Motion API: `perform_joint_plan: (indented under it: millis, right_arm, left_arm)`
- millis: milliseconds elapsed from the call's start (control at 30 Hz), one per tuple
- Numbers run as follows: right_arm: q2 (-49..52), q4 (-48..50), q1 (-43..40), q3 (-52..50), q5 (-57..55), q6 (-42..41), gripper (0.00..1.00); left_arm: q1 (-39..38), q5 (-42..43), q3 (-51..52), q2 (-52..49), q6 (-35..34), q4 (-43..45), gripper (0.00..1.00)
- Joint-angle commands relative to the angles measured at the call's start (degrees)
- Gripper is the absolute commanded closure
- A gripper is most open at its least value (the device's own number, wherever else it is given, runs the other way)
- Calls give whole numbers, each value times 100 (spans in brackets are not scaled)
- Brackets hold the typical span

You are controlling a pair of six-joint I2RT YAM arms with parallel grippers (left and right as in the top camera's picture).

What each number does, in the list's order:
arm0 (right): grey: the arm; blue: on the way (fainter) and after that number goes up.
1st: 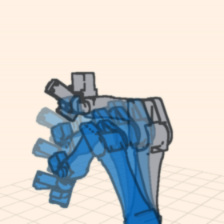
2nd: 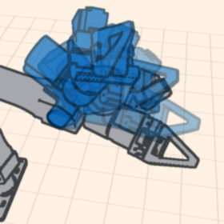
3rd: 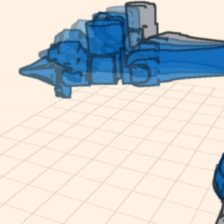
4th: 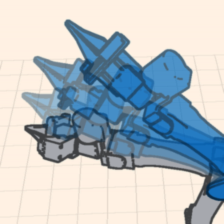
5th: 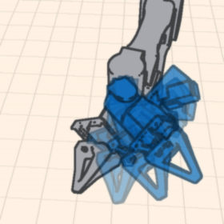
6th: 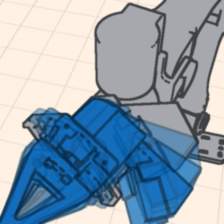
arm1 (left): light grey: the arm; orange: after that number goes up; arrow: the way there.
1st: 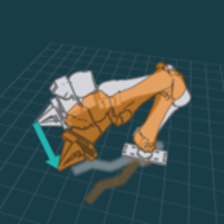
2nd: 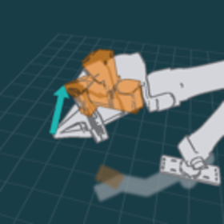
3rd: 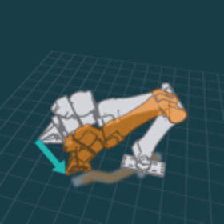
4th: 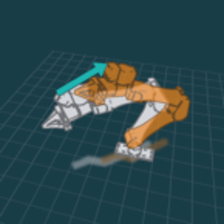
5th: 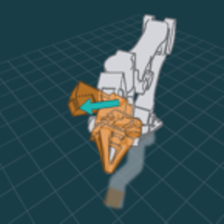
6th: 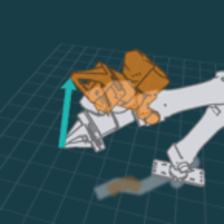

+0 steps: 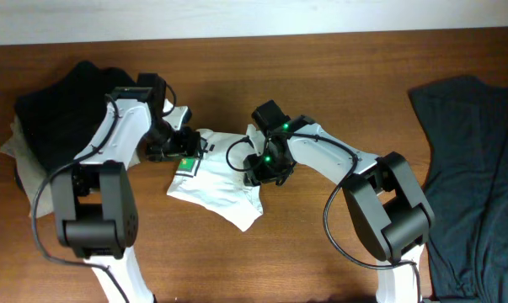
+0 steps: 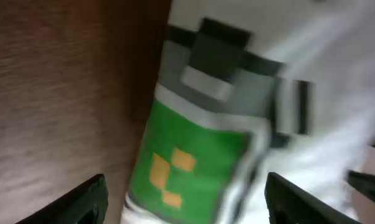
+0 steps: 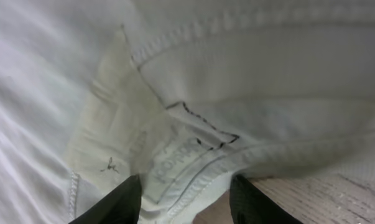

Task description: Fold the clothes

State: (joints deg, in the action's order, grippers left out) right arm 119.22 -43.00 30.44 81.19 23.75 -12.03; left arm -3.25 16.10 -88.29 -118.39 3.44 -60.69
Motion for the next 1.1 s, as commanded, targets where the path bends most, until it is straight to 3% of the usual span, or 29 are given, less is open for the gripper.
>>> perform_joint_plan:
  millis: [0,167,233,267,300,333,467,533,600,667,800,867,900,933,967,1000,1067]
  right_arm:
    - [52,-48,26,-52,-107,-28,50]
    - [52,-44,26,-52,-103,-31,50]
    - [52,-44,26,-52,-4,-31,50]
    - [52,-44,26,-52,-4,-31,50]
    - [52,-48,26,-52,-4,-31,50]
    - [46,-74,26,-50,-4,-28,52]
    - [-549,-1121,-264,393,-26,-15,58]
    - [-1252,-1937,-691,1082,-48,205,57]
    - [-1709,-2236,-1064,1429,-48,236,54]
    - [-1869,-2374,-1250,1429,-46,234,53]
    - [-1858,-2430,-1202,1427,-48,232,54]
    - [-1858,-2463,-1202,1427,-46,212,54]
    - [-1858,-2524,-1202,1427,-44,210,54]
    - [-1858,-2625,-1202,1427,-44,210,54]
    - [-1858,-2706,-1202,1427,-46,212,54]
    - [-1858,-2743,-1202,1427,-46,210,54]
    - [-1858,-2844,-1202,1429,-46,210,54]
  left_arm:
    - [293,286,109,-643,656,107,18]
    - [181,2092,319,-793,2354,-94,28]
    - [35,2103,586,-793,2673,-85,38]
    - [4,2103,684,-793,2693,-39,57]
    - [2,2105,710,-793,2691,-9,84]
    - [4,2129,708,-793,2684,0,100]
    - [81,2404,72,-791,2682,-776,99]
    - [264,2400,-1379,-791,2549,-1685,99]
    - [566,2398,-2632,-791,2413,-1963,99]
    - [1189,2398,-3768,-791,1810,-1827,100]
    - [2562,2299,-4035,-839,1351,-1058,100]
    - [3202,1790,-4028,-1036,1353,-892,100]
    - [3425,1056,-4028,-1233,1346,-804,100]
    - [3587,651,-4028,-1392,1346,-800,99]
    - [3709,658,-4028,-1480,1266,-802,67]
    - [3812,656,-4030,-1508,984,-796,1]
    - [4059,483,-4498,-1397,870,-1362,1]
